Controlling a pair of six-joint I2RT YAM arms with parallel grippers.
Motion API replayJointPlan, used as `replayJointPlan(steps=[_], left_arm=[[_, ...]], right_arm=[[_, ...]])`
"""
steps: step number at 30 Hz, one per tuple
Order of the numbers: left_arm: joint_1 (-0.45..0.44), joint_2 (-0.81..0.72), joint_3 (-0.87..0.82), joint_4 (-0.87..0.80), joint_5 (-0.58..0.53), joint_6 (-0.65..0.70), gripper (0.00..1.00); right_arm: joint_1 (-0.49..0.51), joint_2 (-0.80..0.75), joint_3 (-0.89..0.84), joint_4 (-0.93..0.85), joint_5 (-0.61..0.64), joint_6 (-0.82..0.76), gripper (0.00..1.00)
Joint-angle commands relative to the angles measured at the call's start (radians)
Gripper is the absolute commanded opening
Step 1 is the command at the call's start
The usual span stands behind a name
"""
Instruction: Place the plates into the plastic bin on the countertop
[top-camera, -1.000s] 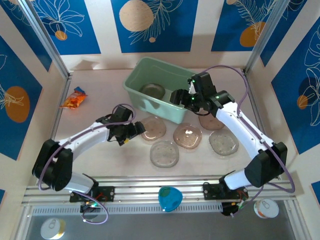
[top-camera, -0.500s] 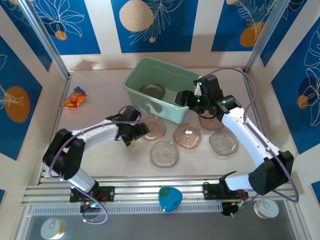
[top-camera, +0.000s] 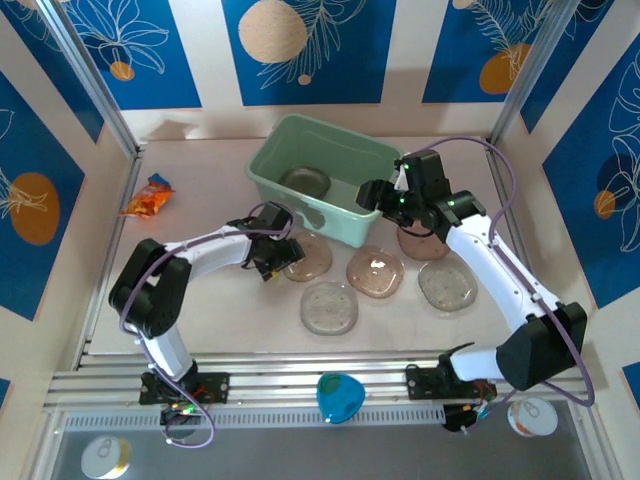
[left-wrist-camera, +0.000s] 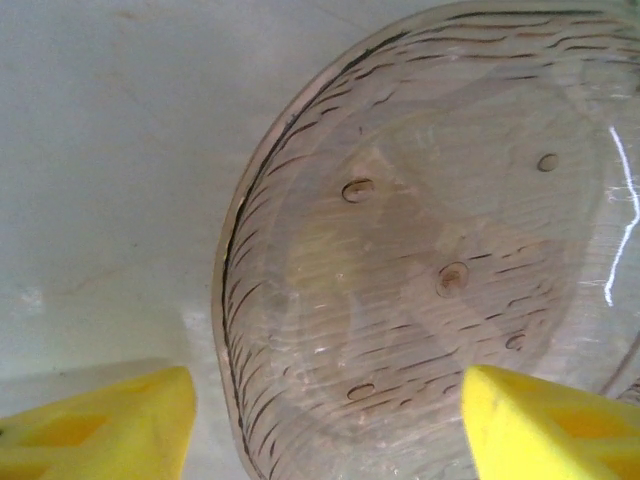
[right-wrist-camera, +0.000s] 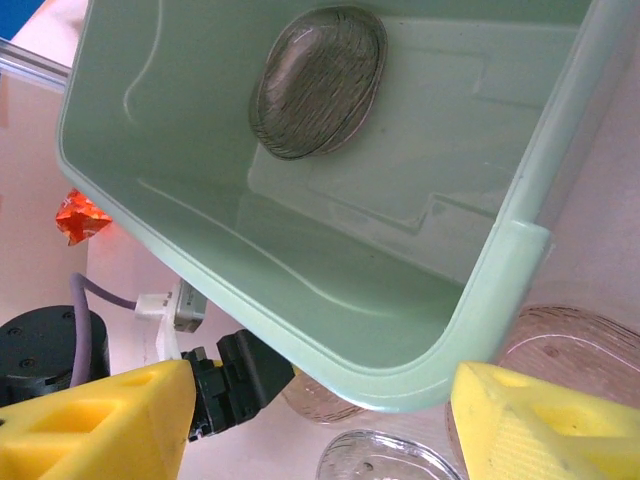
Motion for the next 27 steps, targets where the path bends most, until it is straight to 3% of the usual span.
replayJointPlan(steps=[1, 15, 27], left_arm=[[-0.005, 0.034, 0.039, -0.042, 0.012, 0.026, 0.64], [0.005, 0.033, 0.012, -0.044, 0.006, 0.007, 0.30], [0.007, -0.070, -0.066, -0.010, -0.053, -0.025, 0.12]], right_arm=[[-0.014, 0.032, -0.019, 0.012, -0.017, -0.010, 0.69], [-0.029, 0.094, -0.008, 0.026, -0.031, -0.001, 0.68], [-0.016, 0.079, 0.006, 0.020, -0.022, -0.001, 0.67]])
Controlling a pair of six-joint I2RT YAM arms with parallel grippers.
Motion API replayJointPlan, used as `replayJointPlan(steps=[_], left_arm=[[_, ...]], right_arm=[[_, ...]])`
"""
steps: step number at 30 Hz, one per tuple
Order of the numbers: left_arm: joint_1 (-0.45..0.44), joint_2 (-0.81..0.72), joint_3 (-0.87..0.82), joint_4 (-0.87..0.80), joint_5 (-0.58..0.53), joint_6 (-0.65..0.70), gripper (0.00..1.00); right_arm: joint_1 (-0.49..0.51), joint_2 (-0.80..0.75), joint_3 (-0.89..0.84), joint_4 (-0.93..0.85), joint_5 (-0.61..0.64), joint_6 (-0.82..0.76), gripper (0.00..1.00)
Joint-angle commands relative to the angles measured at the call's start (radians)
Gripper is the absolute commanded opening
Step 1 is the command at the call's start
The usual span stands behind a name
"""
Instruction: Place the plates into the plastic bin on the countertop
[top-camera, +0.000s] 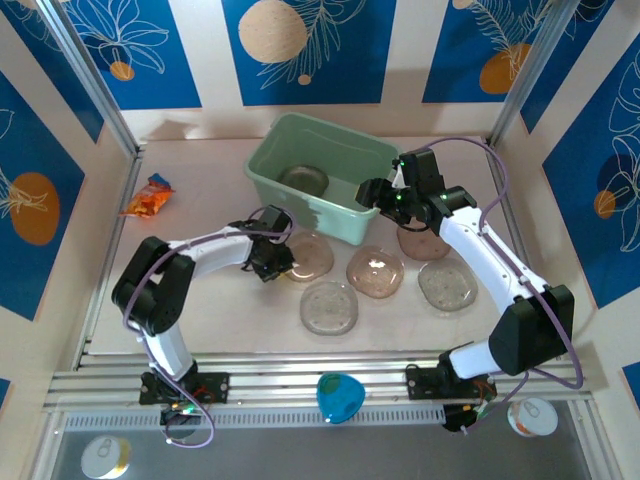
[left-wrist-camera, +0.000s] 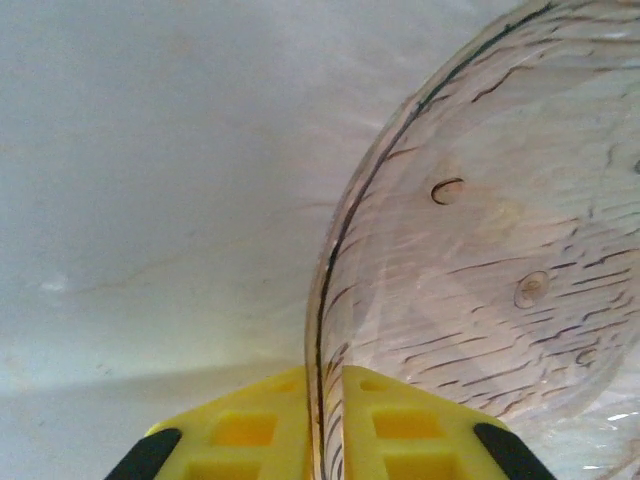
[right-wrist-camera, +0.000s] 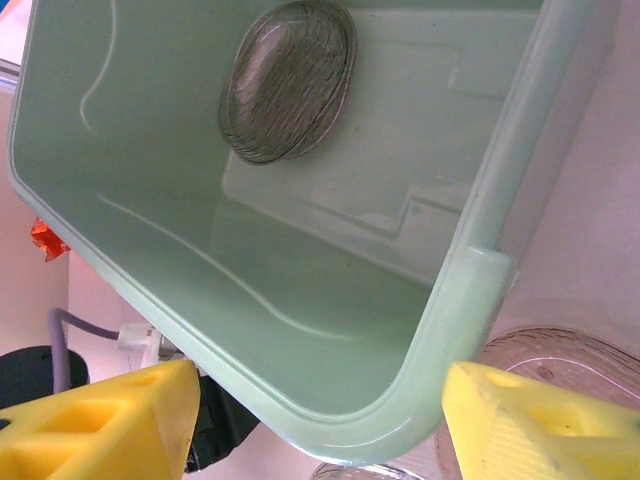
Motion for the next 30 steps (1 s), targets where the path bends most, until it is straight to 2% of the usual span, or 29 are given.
replayJointPlan(steps=[1, 16, 23, 30], left_arm=[[0.005, -0.071, -0.044, 0.023, -0.047, -0.023, 0.11], [-0.001, -0.344, -0.208, 0.112, -0.169, -0.031, 0.00], [0.006, -0.487, -0.242, 0.069, -0.205, 0.039, 0.00], [0.031, -0.645, -0.234, -0.060, -0.222, 0.161, 0.00]], right_arm=[[0.011, 0.005, 0.011, -0.024, -0.003, -0.001, 0.67], [0.109, -0.073, 0.038, -0.081, 0.087, 0.024, 0.66], [0.172, -0.090, 0.067, -0.125, 0.123, 0.034, 0.66], [0.213, -0.073, 0.116, -0.145, 0.063, -0.003, 0.66]])
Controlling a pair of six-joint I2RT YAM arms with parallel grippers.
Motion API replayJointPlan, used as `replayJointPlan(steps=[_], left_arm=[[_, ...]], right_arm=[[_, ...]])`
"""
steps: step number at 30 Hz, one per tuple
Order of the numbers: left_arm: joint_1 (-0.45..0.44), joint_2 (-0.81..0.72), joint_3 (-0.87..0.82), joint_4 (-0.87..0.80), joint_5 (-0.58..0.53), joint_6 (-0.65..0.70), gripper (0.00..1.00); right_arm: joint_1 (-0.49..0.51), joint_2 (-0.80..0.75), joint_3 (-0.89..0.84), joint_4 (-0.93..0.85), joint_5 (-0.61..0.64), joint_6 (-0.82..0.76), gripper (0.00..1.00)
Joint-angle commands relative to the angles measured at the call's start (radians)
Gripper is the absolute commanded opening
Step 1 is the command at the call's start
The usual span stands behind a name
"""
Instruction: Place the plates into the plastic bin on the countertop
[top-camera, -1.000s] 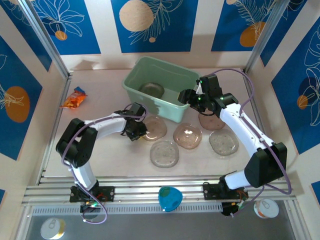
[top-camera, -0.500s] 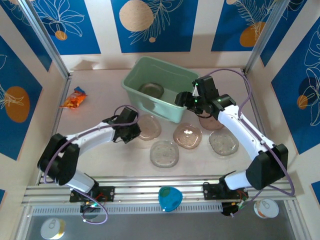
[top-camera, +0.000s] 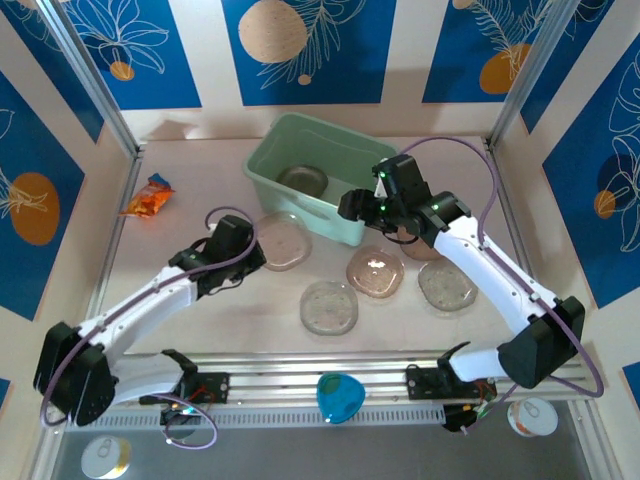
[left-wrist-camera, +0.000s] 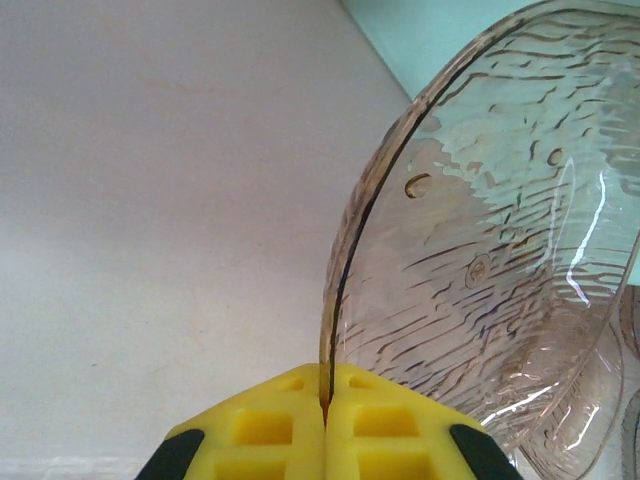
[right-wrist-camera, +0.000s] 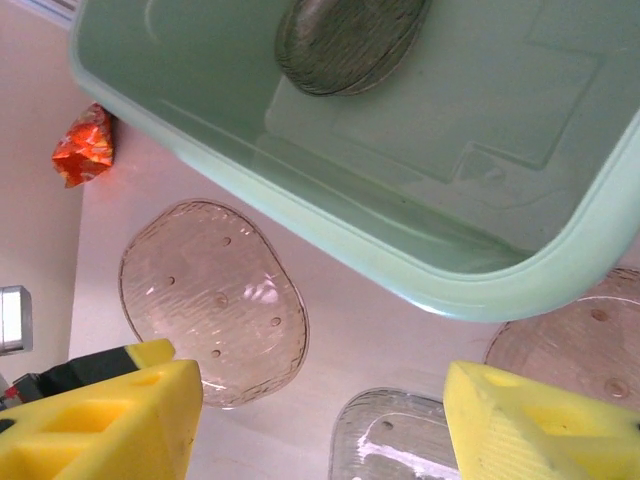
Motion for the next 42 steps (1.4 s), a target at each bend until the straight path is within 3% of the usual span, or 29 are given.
replayJointPlan(steps=[1, 8, 15, 29, 35, 42], left_arm=[[0.021, -0.066, 0.002, -0.088, -0.013, 0.101, 0.00], [0.061, -0.071, 0.130, -0.211, 0.097, 0.294, 0.00], [0.063, 0.004, 0.251, -0.229, 0.189, 0.393, 0.00], [0.063, 0.037, 0.300, -0.200, 0.297, 0.408, 0.00], [0.063, 0.048, 0.307, -0.182, 0.324, 0.403, 0.00], [0.063, 0.067, 0.307, -0.167, 0.348, 0.397, 0.00]], right_arm=[[0.028, -0.004, 0.056, -0.033, -0.035, -0.032, 0.66], [0.083, 0.088, 0.125, -0.078, -0.144, -0.127, 0.61], [0.152, 0.175, 0.178, -0.152, -0.118, -0.205, 0.56], [0.127, 0.183, 0.111, -0.137, -0.061, -0.142, 0.43], [0.121, 0.186, 0.084, -0.109, -0.073, -0.127, 0.34], [0.116, 0.165, 0.060, -0.077, -0.083, -0.125, 0.17]])
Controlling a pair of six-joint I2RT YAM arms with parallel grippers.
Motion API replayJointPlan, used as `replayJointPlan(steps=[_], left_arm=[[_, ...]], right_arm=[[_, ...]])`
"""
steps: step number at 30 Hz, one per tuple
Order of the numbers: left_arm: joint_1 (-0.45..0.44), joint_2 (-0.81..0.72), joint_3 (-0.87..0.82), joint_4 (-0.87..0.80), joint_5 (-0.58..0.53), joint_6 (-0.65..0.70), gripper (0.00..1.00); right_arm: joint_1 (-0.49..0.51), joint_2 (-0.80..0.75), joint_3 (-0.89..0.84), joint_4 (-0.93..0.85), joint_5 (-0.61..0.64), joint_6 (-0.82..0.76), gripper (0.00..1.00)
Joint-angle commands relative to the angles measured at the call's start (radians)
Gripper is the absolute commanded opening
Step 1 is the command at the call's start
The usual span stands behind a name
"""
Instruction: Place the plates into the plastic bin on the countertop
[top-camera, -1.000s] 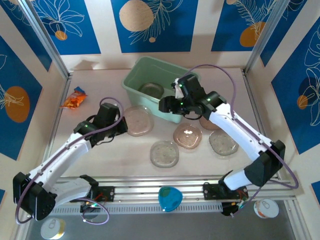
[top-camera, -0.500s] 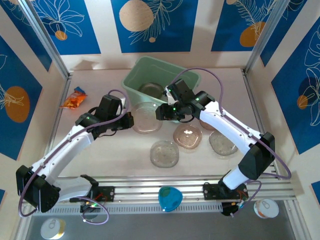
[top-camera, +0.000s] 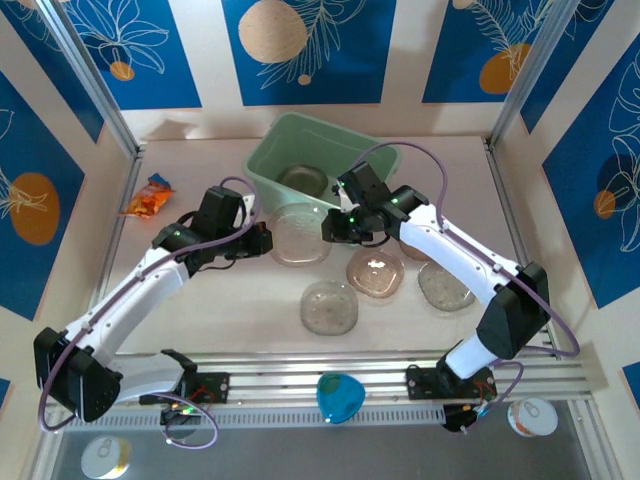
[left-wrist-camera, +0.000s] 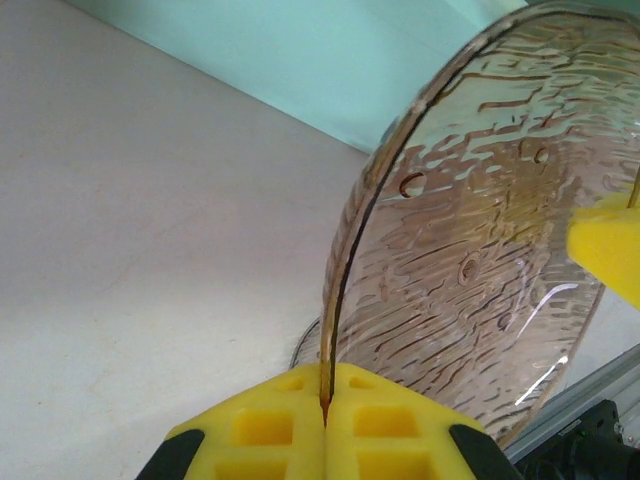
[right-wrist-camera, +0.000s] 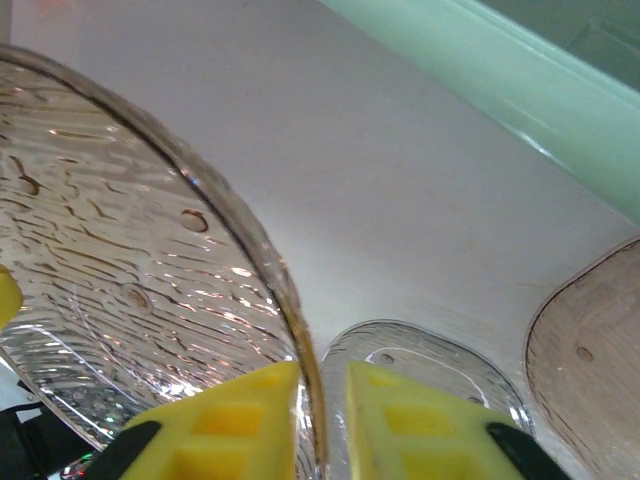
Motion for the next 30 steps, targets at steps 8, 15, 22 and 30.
replayJointPlan(steps=[8, 15, 22, 30], left_arm=[[0.008, 0.007, 0.063, 0.023, 0.012, 0.007, 0.45], [0.015, 0.002, 0.123, -0.008, -0.065, 0.034, 0.77], [0.044, 0.010, 0.156, 0.032, -0.121, 0.020, 0.86], [0.075, 0.103, 0.237, 0.013, -0.101, 0.062, 0.87]], right_arm=[[-0.016, -0.068, -0.014, 0.013, -0.021, 0.010, 0.06], [-0.074, -0.126, -0.003, 0.023, -0.050, 0.038, 0.03], [-0.189, -0.130, 0.053, 0.008, -0.059, 0.083, 0.02], [-0.297, 0.017, 0.307, 0.020, -0.024, 0.156, 0.01]])
